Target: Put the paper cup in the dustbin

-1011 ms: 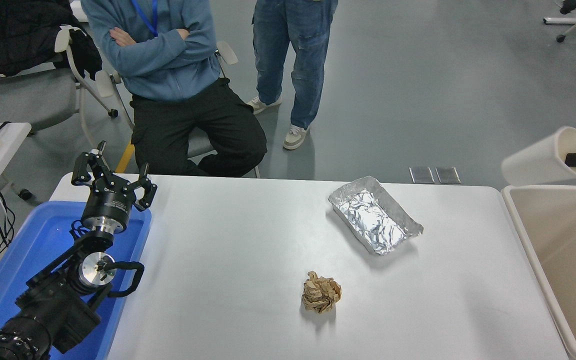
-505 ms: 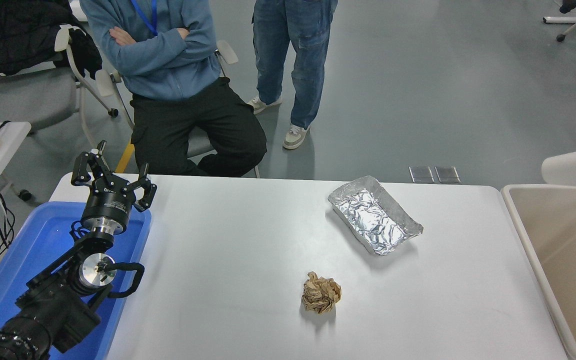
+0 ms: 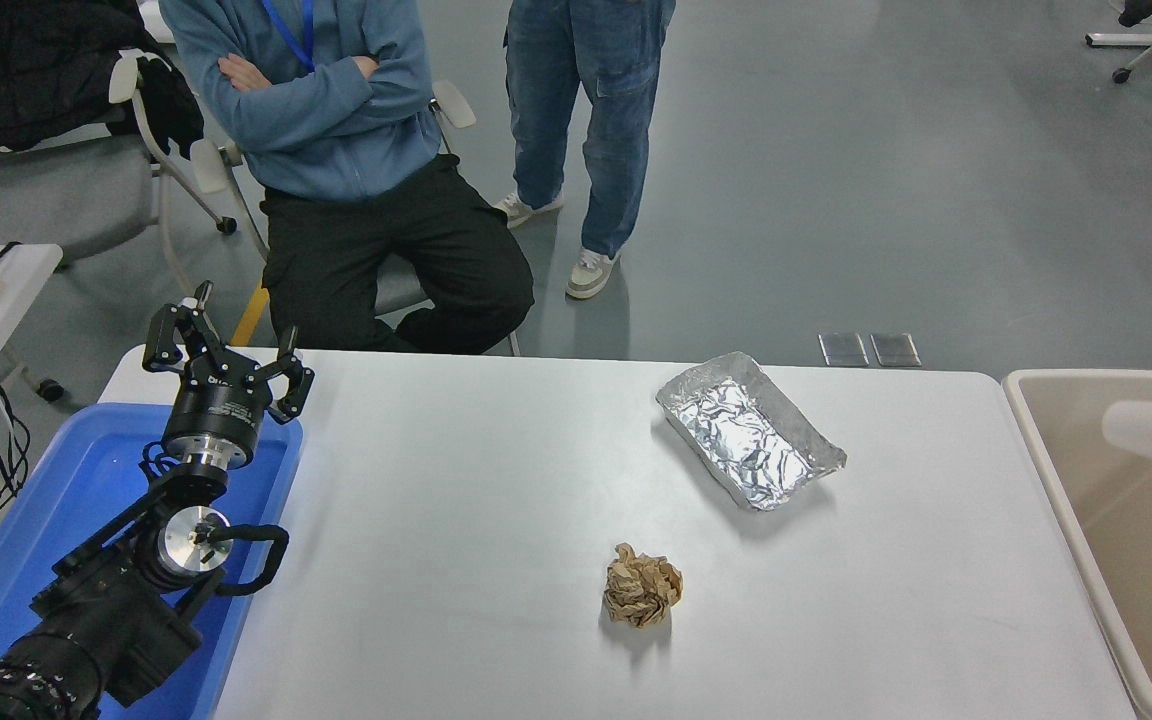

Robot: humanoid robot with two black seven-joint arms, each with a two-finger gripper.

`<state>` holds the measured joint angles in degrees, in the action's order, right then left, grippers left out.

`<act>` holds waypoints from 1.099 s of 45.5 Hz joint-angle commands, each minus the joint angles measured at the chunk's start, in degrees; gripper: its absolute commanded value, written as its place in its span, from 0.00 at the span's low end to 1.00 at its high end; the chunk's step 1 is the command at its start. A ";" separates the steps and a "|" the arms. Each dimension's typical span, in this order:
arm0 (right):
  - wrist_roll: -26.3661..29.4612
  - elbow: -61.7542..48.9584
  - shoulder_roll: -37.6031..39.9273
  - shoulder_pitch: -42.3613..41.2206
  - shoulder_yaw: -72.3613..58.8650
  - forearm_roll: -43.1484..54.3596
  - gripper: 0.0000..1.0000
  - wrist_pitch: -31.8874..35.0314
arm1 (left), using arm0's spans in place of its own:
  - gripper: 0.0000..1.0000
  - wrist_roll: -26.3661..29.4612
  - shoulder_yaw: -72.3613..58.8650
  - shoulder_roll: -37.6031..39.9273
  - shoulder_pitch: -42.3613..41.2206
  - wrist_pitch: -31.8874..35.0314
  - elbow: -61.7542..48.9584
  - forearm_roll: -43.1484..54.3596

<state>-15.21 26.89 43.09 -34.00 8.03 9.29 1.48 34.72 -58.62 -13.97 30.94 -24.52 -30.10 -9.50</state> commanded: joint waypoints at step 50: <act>0.71 -27.59 -21.46 0.07 2.70 -3.75 0.00 -11.86 | 1.00 0.00 0.00 0.00 -0.01 0.00 0.04 0.00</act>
<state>-14.56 -0.52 21.39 -33.49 11.16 5.50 -9.86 34.72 -58.62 -13.97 30.94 -24.52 -30.06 -9.49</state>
